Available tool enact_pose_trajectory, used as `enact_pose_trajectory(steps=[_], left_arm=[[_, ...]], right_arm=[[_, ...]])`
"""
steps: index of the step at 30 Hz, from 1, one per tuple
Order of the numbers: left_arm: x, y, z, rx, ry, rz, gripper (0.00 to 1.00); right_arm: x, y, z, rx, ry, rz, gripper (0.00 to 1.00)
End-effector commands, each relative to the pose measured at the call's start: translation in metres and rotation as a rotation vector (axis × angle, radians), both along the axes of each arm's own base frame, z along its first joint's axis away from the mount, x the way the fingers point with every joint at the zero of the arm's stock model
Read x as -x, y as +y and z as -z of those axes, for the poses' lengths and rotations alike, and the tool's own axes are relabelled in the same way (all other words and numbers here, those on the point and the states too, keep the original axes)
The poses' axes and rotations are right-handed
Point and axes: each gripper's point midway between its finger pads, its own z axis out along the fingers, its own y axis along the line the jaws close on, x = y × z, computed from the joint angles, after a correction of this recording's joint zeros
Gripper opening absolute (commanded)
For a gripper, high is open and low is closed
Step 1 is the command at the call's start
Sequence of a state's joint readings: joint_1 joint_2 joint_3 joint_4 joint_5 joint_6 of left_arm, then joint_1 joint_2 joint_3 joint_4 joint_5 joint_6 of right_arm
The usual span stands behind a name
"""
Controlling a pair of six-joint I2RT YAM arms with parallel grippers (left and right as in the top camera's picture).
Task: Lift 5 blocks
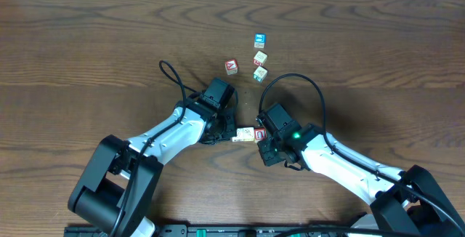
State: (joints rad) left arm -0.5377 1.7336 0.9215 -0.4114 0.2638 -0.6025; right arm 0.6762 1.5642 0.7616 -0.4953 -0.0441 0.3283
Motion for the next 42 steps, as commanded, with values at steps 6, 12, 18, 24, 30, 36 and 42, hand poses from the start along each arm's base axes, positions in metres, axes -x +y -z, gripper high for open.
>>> enact_pose_trajectory(steps=[6,12,18,24,30,36,42], left_arm=[[0.004,0.002,0.007,-0.008,0.024,-0.003,0.08],[0.004,0.003,0.007,-0.008,0.025,-0.003,0.07],[0.004,0.002,0.007,-0.008,0.024,-0.003,0.08],[0.004,0.003,0.007,-0.008,0.025,-0.003,0.07],[0.004,0.003,0.007,-0.008,0.025,-0.003,0.07],[0.004,0.003,0.007,-0.008,0.025,-0.003,0.07],[0.004,0.003,0.007,-0.008,0.025,-0.003,0.07]], right_arm=[[-0.006,-0.002,0.003,0.023,-0.035,-0.002,0.01],[-0.007,-0.001,0.002,0.018,-0.04,-0.002,0.01],[-0.008,0.0,0.002,0.014,-0.046,-0.002,0.01],[-0.009,0.002,0.001,0.009,-0.049,-0.008,0.01],[0.002,-0.001,0.004,0.016,0.001,-0.018,0.01],[0.009,-0.005,0.006,0.027,0.035,0.008,0.01],[0.007,-0.017,0.007,0.071,0.039,0.133,0.01]])
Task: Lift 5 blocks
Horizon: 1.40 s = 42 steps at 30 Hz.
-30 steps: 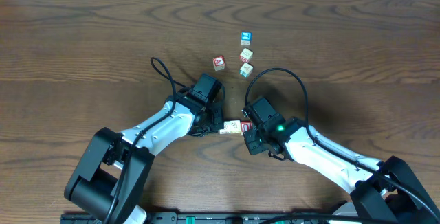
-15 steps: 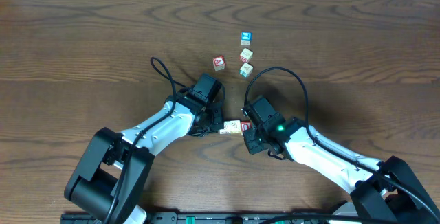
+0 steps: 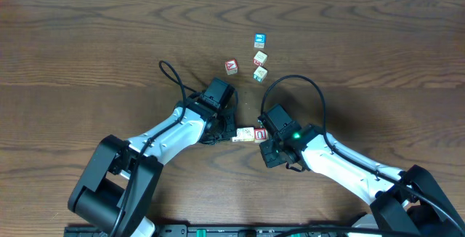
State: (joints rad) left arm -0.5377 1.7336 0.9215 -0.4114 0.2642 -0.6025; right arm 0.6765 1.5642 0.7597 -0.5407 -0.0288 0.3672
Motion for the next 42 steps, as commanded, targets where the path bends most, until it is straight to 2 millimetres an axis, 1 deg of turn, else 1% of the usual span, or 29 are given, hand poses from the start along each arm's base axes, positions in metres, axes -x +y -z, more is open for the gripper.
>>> enact_pose_trajectory(steps=[1,8,13,24,27,31,39,42], left_arm=[[0.004,0.003,0.007,-0.008,0.024,-0.003,0.07],[0.004,0.003,0.007,-0.008,0.024,-0.003,0.07],[0.004,0.003,0.007,-0.008,0.024,-0.003,0.08],[0.004,0.003,0.007,-0.008,0.025,-0.003,0.08],[0.004,0.003,0.007,-0.008,0.024,-0.003,0.08],[0.004,0.003,0.007,-0.008,0.024,-0.003,0.07],[0.004,0.003,0.007,-0.008,0.025,-0.003,0.07],[0.004,0.003,0.007,-0.008,0.025,-0.003,0.07]], right_arm=[[-0.001,-0.013,0.004,0.057,-0.001,0.124,0.01],[-0.002,-0.039,0.004,0.16,-0.024,0.295,0.01],[-0.006,-0.045,0.003,0.167,-0.03,0.32,0.01],[-0.024,-0.072,0.001,0.192,-0.059,0.404,0.01],[-0.029,-0.063,0.002,0.142,-0.049,0.322,0.01],[-0.029,-0.049,0.002,0.084,-0.035,0.243,0.01],[-0.012,-0.059,0.005,0.122,0.036,0.288,0.01],[-0.011,-0.052,0.005,0.094,0.045,0.259,0.01]])
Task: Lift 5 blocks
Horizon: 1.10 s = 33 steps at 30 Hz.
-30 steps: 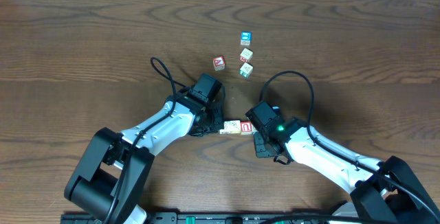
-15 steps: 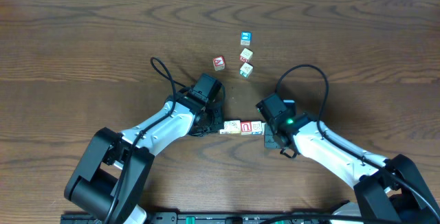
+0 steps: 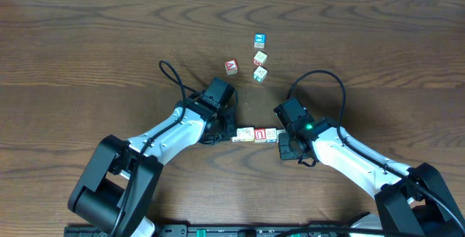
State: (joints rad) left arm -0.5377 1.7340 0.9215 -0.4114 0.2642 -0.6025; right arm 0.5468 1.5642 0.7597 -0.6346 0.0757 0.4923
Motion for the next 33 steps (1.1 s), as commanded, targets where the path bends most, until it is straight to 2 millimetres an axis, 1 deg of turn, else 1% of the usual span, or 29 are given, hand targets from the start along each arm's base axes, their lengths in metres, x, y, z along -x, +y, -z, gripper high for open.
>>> enact_pose_trajectory(steps=[1,4,17,25,29,33], left_arm=[[0.004,0.003,0.007,-0.008,0.024,-0.003,0.07],[0.004,0.003,0.007,-0.008,0.024,-0.003,0.08],[0.004,0.003,0.007,-0.008,0.024,-0.003,0.08],[0.004,0.003,0.007,-0.008,0.024,-0.003,0.08],[0.004,0.003,0.007,-0.008,0.024,-0.003,0.07],[0.004,0.003,0.007,-0.008,0.024,-0.003,0.08]], right_arm=[[0.001,0.009,0.001,-0.043,0.015,-0.032,0.01],[0.0,0.013,0.001,-0.053,0.008,-0.049,0.01],[-0.011,0.019,-0.001,-0.07,-0.038,-0.075,0.01],[-0.009,0.02,-0.001,-0.076,-0.029,-0.077,0.01],[-0.004,0.027,0.0,-0.097,-0.014,-0.095,0.01],[-0.003,0.031,-0.001,-0.099,-0.018,-0.109,0.01]])
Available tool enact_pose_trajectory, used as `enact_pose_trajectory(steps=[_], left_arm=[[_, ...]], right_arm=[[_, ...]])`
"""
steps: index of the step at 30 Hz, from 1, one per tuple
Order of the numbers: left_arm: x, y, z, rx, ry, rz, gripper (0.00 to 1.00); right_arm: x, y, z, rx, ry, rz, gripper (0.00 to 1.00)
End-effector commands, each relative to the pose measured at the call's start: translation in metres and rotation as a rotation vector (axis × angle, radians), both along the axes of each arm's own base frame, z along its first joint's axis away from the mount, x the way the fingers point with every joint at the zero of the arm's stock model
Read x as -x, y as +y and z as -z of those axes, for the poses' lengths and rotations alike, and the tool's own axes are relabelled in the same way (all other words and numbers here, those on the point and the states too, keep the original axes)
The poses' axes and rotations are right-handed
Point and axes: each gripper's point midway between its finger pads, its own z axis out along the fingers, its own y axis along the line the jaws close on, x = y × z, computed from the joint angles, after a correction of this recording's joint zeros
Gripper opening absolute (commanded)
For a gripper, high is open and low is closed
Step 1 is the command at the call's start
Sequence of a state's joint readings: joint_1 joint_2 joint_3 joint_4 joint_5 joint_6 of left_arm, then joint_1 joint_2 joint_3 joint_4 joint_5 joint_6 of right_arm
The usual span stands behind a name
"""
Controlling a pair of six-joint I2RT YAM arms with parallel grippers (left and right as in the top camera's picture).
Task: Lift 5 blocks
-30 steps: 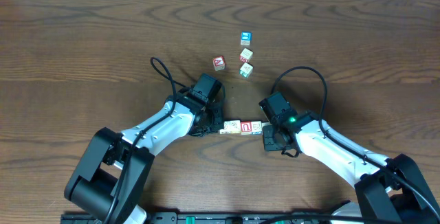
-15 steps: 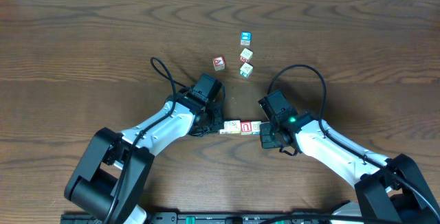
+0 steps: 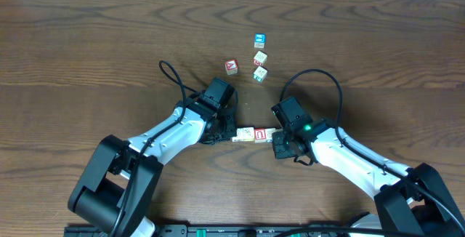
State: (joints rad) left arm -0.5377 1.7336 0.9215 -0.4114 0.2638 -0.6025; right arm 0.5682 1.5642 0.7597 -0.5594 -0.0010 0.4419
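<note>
A short row of lettered blocks (image 3: 252, 133) lies on the table between my two grippers, with a red-faced block (image 3: 260, 133) in its middle. My left gripper (image 3: 227, 131) sits against the row's left end. My right gripper (image 3: 279, 138) is at the row's right end and covers part of the last block. Both sets of fingers are hidden under the wrists, so neither state shows. Further back lie loose blocks: a red one (image 3: 231, 66), a blue one (image 3: 259, 41) and two pale ones (image 3: 260, 58) (image 3: 259, 73).
The dark wooden table (image 3: 87, 41) extends wide on all sides. Black cables loop off both wrists, one at the left (image 3: 171, 73) and one at the right (image 3: 316, 77). The loose blocks sit just behind the two grippers.
My right gripper has shifted a little to the left and now stands against the right end of the row. The left arm and the loose blocks have not moved.
My right gripper first sat over the right part of the row, hiding its end, and stayed there. Then it stood further right, leaving the whole row uncovered. Now it is back at the row's right end. The left gripper stayed at the left end throughout.
</note>
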Motion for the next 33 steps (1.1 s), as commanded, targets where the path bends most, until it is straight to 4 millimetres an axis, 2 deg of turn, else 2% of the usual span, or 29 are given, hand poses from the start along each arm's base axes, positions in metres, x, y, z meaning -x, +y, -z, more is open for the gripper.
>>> enact_pose_trajectory(steps=[1,18,29,33], left_arm=[[0.004,0.003,0.007,-0.008,0.025,-0.003,0.08],[0.004,0.003,0.007,-0.008,0.025,-0.003,0.08],[0.004,0.003,0.007,-0.008,0.025,-0.003,0.08],[0.004,0.003,0.007,-0.008,0.025,-0.003,0.07]], right_arm=[[0.002,0.005,0.002,-0.004,0.005,-0.027,0.01],[-0.006,0.011,0.0,-0.026,-0.029,-0.03,0.01],[0.006,0.012,0.002,-0.038,0.025,-0.04,0.01],[0.009,0.019,0.001,-0.075,0.037,-0.084,0.01]])
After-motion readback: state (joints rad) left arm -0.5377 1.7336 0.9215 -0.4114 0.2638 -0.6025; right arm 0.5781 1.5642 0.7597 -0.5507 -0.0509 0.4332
